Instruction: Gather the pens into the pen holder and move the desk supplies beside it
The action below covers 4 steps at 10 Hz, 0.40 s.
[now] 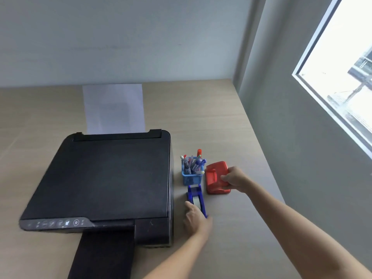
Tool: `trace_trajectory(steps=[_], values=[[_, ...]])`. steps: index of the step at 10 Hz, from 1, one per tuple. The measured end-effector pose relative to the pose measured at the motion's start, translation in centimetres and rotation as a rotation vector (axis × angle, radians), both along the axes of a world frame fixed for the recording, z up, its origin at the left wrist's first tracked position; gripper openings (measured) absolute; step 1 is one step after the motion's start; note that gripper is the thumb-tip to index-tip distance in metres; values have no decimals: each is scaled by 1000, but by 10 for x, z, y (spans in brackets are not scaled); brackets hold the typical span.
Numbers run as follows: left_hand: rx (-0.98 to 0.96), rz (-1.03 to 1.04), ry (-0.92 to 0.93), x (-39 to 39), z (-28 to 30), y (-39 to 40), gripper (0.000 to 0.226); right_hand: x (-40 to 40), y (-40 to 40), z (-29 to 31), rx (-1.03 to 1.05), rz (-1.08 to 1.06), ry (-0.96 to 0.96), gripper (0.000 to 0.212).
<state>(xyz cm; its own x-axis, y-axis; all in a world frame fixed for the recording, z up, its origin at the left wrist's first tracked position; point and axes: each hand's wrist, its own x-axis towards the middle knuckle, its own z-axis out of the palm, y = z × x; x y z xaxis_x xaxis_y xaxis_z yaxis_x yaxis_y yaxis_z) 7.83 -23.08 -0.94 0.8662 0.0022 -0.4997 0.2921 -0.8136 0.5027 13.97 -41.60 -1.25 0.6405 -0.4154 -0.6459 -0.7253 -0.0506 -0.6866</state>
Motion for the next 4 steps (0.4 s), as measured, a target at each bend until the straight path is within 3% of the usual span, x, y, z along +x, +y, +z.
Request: trace_trajectory(steps=[2, 3, 4], values=[[-7, -23, 57, 1, 1, 3, 49, -4, -1, -7, -126, 37, -15, 30], [-51, -37, 69, 1, 3, 6, 64, -10, -7, -9, -248, 76, -23, 57], [-41, -109, 135, -8, 11, 15, 107, -23, -3, 12, -295, 58, -108, 58]])
